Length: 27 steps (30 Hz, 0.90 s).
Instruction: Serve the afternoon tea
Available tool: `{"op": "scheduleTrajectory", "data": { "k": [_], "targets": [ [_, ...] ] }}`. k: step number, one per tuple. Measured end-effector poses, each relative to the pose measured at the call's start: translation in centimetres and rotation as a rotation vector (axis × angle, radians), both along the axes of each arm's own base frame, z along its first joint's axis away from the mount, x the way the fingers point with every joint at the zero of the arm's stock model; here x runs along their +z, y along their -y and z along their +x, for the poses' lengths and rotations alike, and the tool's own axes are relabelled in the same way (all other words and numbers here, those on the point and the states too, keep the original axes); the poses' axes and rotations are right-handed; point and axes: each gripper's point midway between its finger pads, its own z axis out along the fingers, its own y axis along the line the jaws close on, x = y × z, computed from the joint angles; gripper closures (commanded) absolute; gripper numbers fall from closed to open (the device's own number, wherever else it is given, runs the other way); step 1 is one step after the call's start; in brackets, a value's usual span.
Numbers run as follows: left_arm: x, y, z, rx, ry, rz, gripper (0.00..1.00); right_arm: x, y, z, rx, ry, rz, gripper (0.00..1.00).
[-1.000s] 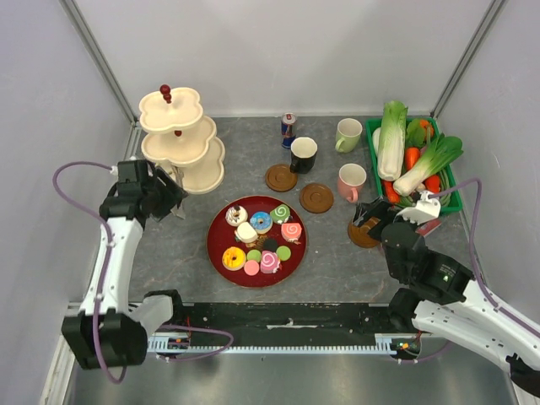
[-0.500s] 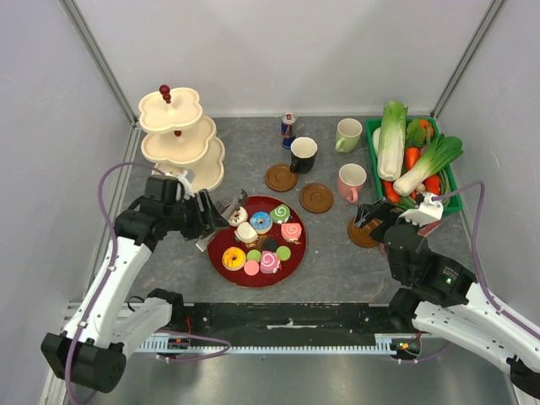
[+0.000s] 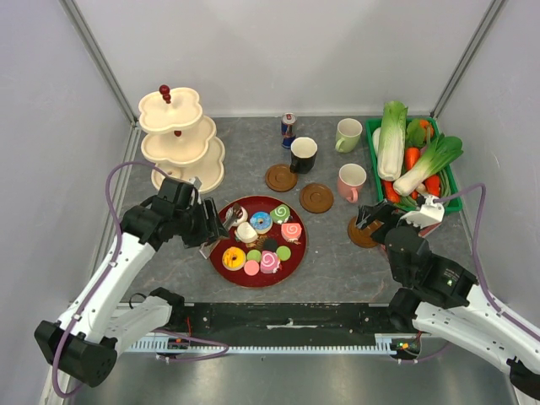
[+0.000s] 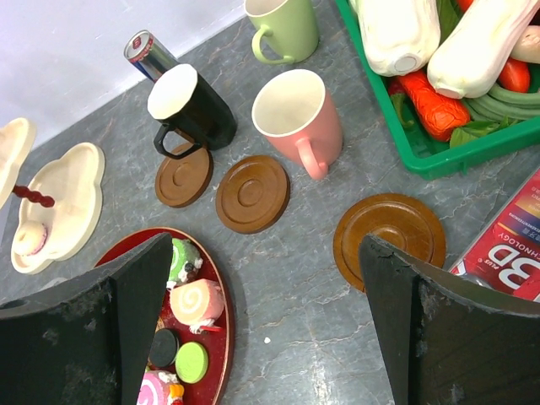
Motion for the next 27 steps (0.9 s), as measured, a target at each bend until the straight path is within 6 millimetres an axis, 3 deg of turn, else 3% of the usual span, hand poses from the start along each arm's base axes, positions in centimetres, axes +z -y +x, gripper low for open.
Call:
{"op": "scheduleTrajectory", "data": {
  "k": [8,27],
  "targets": [
    [-0.2,0.6,0.9,0.036,-0.017,-0.02,0.35,-0.2,0.0,0.0,0.0,-0.007,-0.008,0.02],
    [-3.0,1.5,2.9,0.042,-0.104,0.034,0.36,-0.7,0.5,-0.2,-0.008,-0.012,-0.021,0.02]
  ]
}}
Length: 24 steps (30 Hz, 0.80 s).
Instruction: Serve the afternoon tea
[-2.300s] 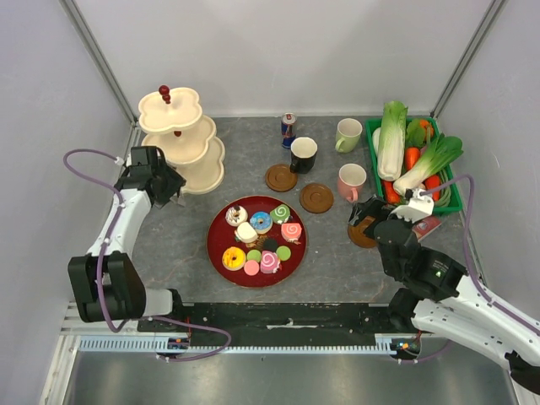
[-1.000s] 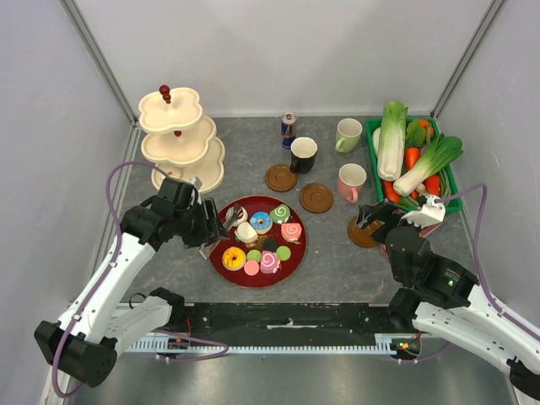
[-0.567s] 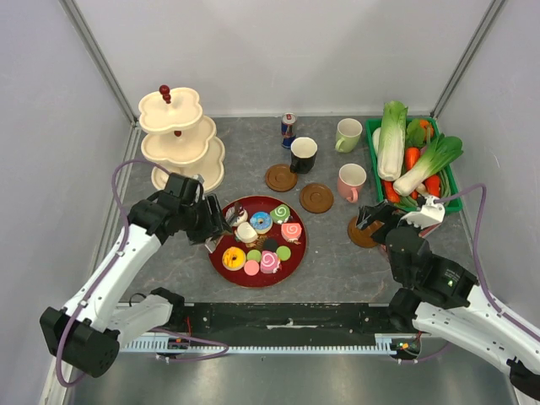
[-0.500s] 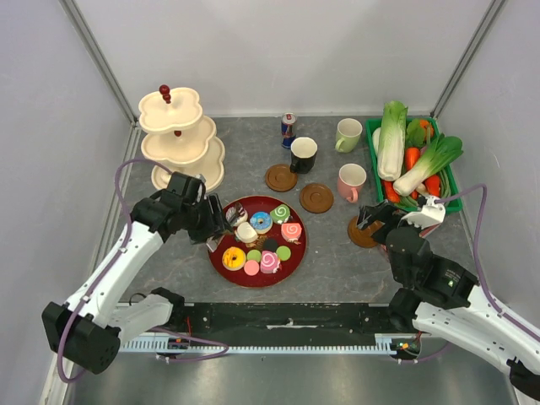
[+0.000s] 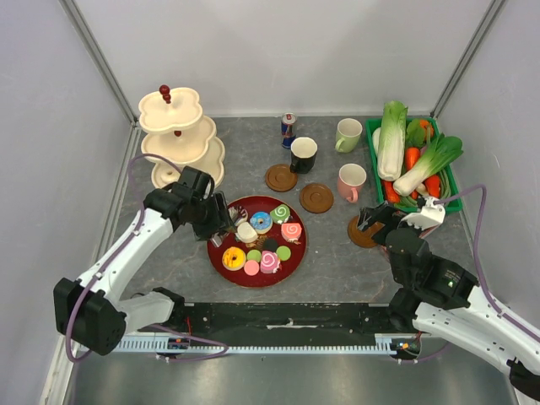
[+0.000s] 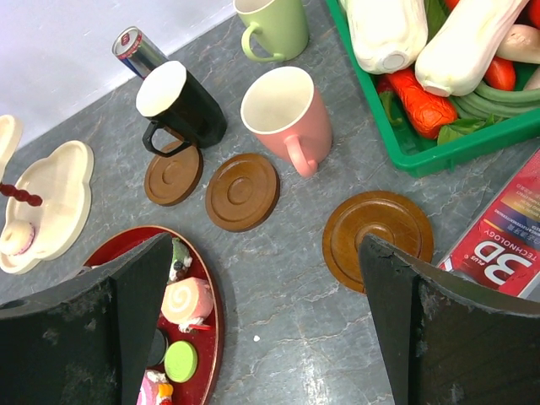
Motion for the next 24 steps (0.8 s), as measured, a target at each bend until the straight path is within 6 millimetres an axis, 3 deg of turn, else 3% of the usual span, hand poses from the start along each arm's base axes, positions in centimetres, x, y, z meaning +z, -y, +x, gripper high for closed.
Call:
{"op": "scheduleTrajectory", "data": {
  "k": [12,24],
  "targets": [
    [-0.5,0.5,0.7,-0.016,-0.023,0.014,0.37,-0.3,0.1,0.0,-0.005,-0.003,-0.006,0.02],
    [-0.3,0.8,1.3,-0.038,-0.022,0.022,0.49,0.1,0.7,-0.2,-0.021,0.014,0.01,0.02]
  ]
}}
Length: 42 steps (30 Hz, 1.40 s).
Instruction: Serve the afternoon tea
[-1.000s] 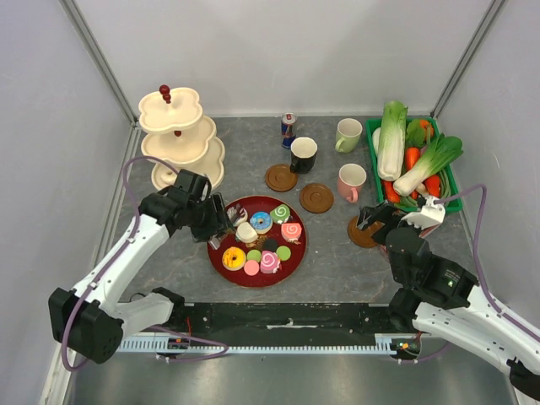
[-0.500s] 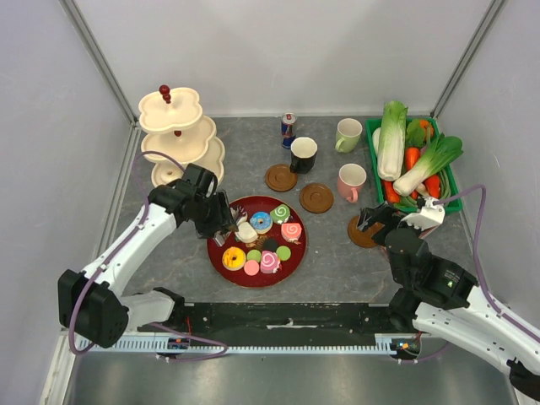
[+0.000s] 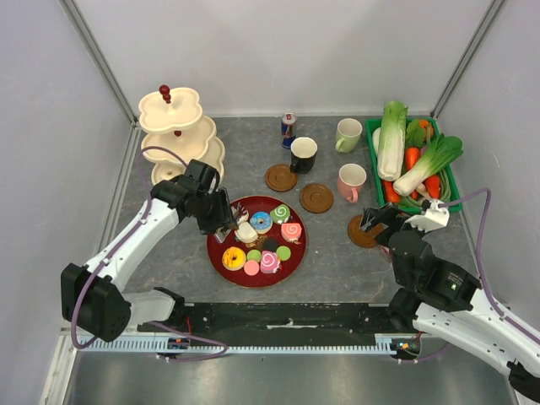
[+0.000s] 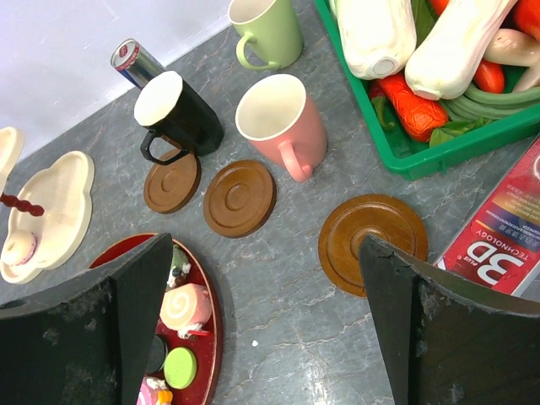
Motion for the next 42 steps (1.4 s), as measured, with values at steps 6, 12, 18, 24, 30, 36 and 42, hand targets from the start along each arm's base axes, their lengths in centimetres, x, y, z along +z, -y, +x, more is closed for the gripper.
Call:
{"op": "scheduleTrajectory", "data": {
  "k": [6,12,18,24,30,36,42],
  "targets": [
    [1.3,0.0,0.0,0.0,0.038,-0.015,0.49,0.1,0.1,0.0,-0.001,0.004,0.007,0.02],
    [4.7,-1.1,0.1,0.029,0.173,-0.017,0.5,0.1,0.0,-0.1,-0.003,0.004,0.015,0.02],
    [5.2,-2.9,1.3,0.097,0.234,0.052,0.49,0.1,0.0,-0.1,-0.004,0.003,0.018,0.02],
    [4.3,-5.0,4.6,0.208,0.24,0.081,0.5,0.0,0.0,-0.1,-0.005,0.002,0.017,0.02],
    [3.6,-7.7,8.4,0.331,0.267,0.06,0.5,-0.3,0.0,0.1,-0.011,-0.009,0.0,0.02],
    [2.4,-9.5,11.1,0.399,0.264,0.05,0.5,-0.8,-0.1,0.3,-0.025,-0.025,-0.023,0.02],
    [0.3,-9.9,12.8,0.414,0.236,0.05,0.5,-1.5,-0.5,0.6,-0.03,-0.049,-0.047,0.02]
  ]
}}
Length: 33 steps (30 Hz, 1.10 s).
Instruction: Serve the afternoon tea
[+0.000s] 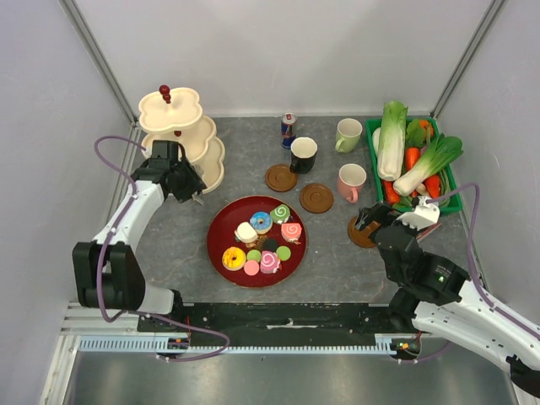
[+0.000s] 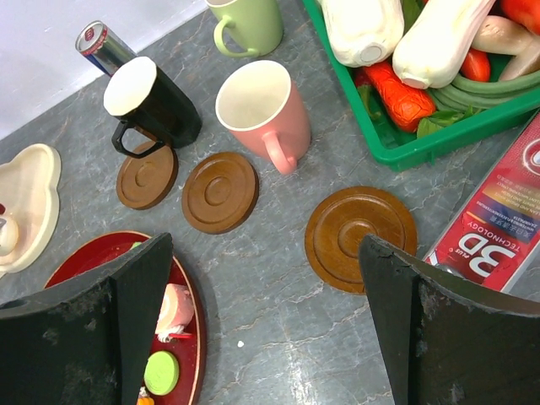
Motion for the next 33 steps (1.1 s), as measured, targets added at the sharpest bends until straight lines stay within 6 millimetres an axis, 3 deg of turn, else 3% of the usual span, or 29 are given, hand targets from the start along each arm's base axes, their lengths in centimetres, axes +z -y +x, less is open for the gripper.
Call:
{"op": "scheduleTrajectory", "data": {
  "k": [6,17,27,33],
  "targets": [
    [-2.3,-0.4,0.9,0.012,-0.053,-0.012,0.47,0.1,0.0,0.0,-0.003,0.001,0.006,0.02],
    [-2.2,-0.2,1.3,0.007,-0.038,-0.026,0.37,0.0,0.1,-0.1,-0.005,0.001,0.009,0.02],
    [-0.2,0.1,0.7,-0.003,0.008,-0.042,0.35,0.1,0.1,-0.1,-0.006,0.002,0.015,0.02],
    [1.8,0.4,-1.3,-0.021,0.061,-0.065,0.35,0.2,0.1,-0.1,-0.005,0.007,0.024,0.02]
  ]
}}
